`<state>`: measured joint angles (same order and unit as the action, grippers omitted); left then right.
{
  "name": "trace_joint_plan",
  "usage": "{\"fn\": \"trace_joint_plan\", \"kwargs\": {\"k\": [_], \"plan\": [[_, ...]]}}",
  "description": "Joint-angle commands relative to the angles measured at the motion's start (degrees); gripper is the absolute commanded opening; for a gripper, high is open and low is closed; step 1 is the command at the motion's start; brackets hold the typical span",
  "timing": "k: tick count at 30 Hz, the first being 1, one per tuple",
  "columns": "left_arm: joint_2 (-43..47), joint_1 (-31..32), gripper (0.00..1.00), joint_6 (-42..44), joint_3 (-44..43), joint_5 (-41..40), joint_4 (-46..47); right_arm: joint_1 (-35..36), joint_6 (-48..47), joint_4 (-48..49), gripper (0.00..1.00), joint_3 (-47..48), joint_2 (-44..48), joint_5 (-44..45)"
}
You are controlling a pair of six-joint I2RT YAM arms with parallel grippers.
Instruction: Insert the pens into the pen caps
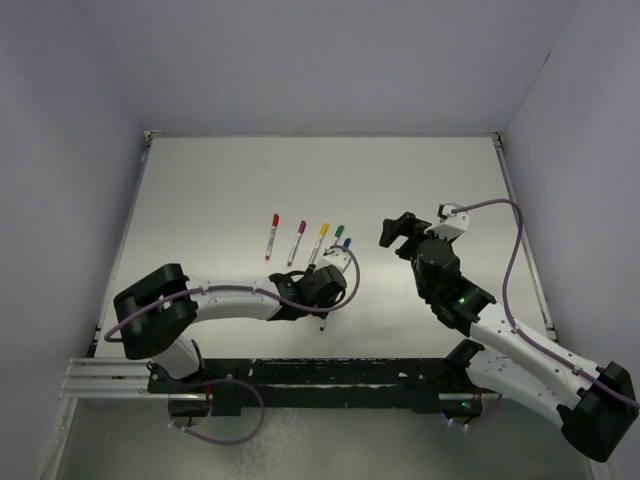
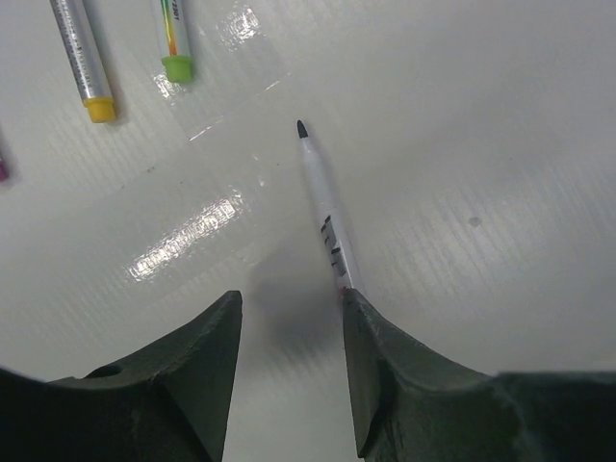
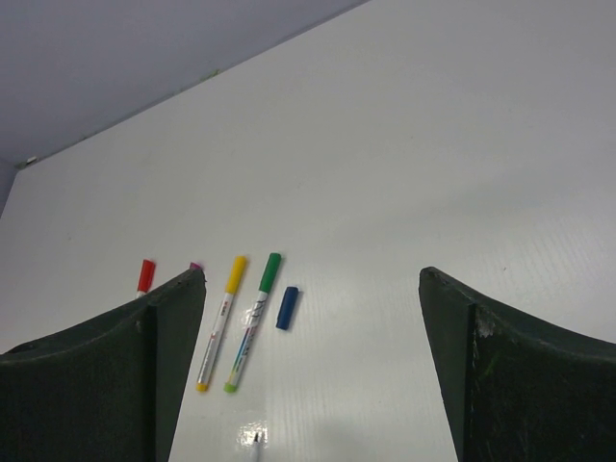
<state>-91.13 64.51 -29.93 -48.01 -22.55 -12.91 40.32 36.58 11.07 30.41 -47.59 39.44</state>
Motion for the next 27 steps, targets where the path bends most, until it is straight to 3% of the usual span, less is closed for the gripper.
{"fn": "trace_joint_plan", "kwargs": {"k": [1,12,14,16,18,21,27], "plan": [[-1.16,-0.31,0.50,-1.31,-0.15,3.72,3.33,-0.26,0.78,2.44,0.92,-0.09,0.10,0.12],[-0.36,-0.26,0.50,-2.69,1.35,6.14,6.18,-0.28,-0.30,3.37,0.92,-0.32,-0.88,-1.17],[1.34,-0.28,0.50,-2.70,1.93,5.70,6.64,-0.29,2.52,-4.24,0.91,1.92,-2.99,3.79],[2.39,-0.26,0.50,-2.59,2.23,5.43,6.50,-1.04,9.74,-19.42,0.91,7.74,-7.67,8.77],[3.57,-0.30,0.50,-2.71,2.87,4.95,6.70,-1.20,11.23,-26.94,0.91,10.92,-12.22,8.09],[5.96,-0.33,0.50,-3.16,4.18,3.25,6.83,-1.16,13.43,-32.60,0.87,11.47,-16.00,7.37],[12.05,-0.36,0.51,-3.70,6.33,-0.77,4.81,-1.05,15.36,-35.17,0.77,6.64,-17.49,-1.78]]}}
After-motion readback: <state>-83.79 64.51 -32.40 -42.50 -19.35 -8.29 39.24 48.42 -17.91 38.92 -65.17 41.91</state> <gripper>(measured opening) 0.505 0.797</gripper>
